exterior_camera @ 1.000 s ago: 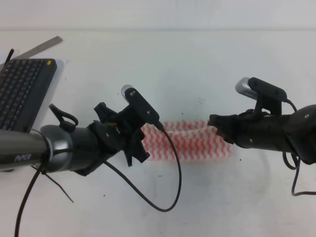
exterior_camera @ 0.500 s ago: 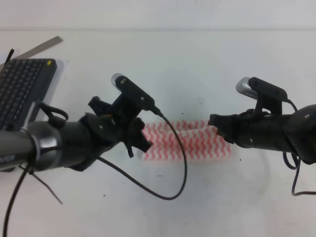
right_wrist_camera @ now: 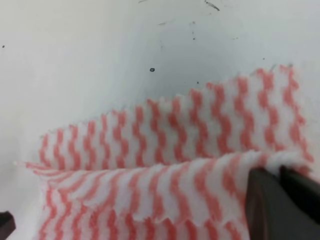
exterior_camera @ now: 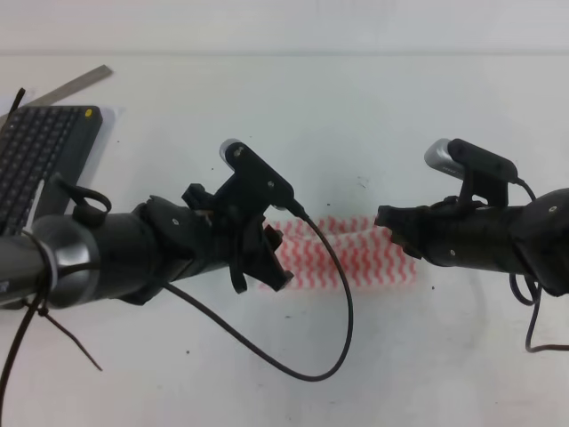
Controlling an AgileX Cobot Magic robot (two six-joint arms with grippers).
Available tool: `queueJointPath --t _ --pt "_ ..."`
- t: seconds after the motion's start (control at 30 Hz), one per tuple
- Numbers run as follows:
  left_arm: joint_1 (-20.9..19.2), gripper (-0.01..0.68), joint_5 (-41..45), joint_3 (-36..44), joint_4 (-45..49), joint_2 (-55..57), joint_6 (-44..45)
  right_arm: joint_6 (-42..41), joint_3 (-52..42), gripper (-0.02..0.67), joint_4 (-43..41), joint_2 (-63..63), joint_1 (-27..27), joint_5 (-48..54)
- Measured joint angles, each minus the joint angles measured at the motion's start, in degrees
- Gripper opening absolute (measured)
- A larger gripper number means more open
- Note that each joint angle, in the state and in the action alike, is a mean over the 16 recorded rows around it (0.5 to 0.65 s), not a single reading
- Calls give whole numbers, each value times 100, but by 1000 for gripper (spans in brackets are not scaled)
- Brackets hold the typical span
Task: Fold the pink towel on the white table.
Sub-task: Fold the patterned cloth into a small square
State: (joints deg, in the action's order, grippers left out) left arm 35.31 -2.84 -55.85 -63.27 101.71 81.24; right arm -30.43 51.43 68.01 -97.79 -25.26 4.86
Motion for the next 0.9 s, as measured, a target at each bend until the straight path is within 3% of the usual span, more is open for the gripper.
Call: queueJointPath --t 0.9 --pt "1 220 233 -677 41 684 10 -25 0 -14 -1 -3 -1 0"
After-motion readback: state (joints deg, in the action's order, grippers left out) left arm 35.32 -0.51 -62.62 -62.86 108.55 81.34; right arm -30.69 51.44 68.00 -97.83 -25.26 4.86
